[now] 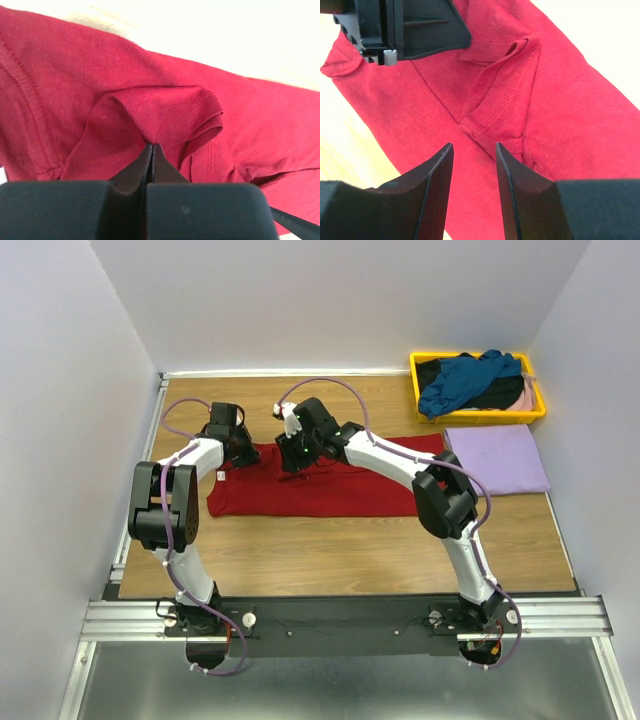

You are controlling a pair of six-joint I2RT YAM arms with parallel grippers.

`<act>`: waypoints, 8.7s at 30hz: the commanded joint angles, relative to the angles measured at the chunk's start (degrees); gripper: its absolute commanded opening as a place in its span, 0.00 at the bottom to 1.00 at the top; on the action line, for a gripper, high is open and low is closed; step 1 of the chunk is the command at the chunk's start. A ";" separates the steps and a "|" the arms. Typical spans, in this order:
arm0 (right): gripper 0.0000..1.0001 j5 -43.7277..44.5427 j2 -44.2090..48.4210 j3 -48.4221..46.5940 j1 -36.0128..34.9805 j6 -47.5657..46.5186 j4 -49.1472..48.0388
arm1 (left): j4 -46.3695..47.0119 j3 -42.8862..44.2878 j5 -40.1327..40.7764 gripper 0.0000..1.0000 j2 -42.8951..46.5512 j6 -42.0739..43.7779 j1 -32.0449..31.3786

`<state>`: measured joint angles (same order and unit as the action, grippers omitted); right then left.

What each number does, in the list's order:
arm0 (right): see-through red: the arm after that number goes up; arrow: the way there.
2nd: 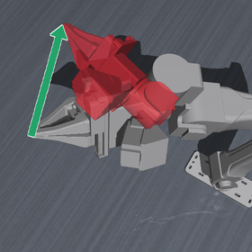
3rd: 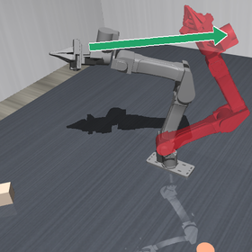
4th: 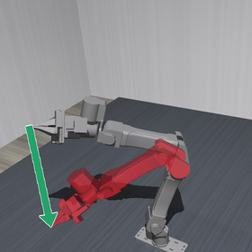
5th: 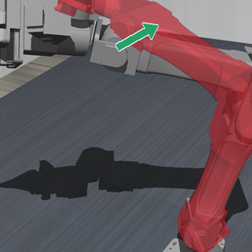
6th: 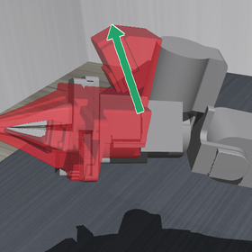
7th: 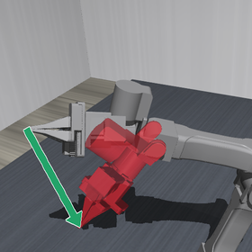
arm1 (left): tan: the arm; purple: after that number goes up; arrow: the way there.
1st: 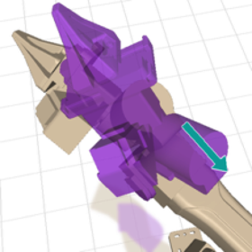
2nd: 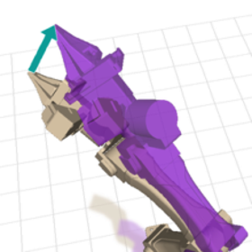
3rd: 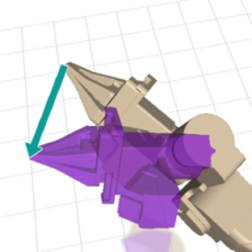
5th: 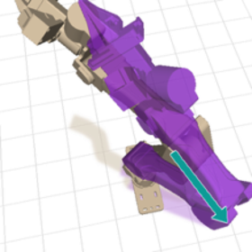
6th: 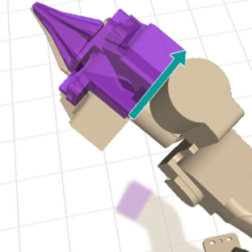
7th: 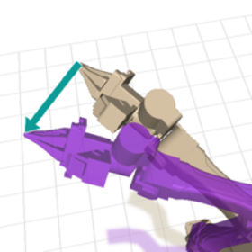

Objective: Fold and stack the t-shirts
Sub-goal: Fold the tshirt

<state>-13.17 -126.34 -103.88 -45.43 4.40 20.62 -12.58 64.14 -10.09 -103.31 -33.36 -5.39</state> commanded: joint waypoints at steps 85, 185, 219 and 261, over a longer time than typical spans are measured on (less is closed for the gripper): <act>0.05 4.38 6.02 12.20 -1.24 -10.47 -1.46 | -23.72 16.99 13.43 0.00 -7.35 13.85 1.61; 0.59 -2.83 16.04 27.78 1.48 2.37 14.53 | -14.14 46.07 25.29 0.50 -26.08 12.36 -2.87; 0.59 -5.65 -28.78 -30.51 10.62 14.31 -1.11 | -12.03 -2.34 27.49 0.77 45.73 13.94 -2.26; 0.46 14.32 25.80 38.21 0.35 14.04 16.12 | 3.79 -30.04 14.31 0.98 63.84 10.16 -2.61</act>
<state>-2.81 -103.68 -68.34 -43.68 13.89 33.93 -11.49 34.30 6.52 -40.03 -22.39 -7.88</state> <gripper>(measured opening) 0.473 0.983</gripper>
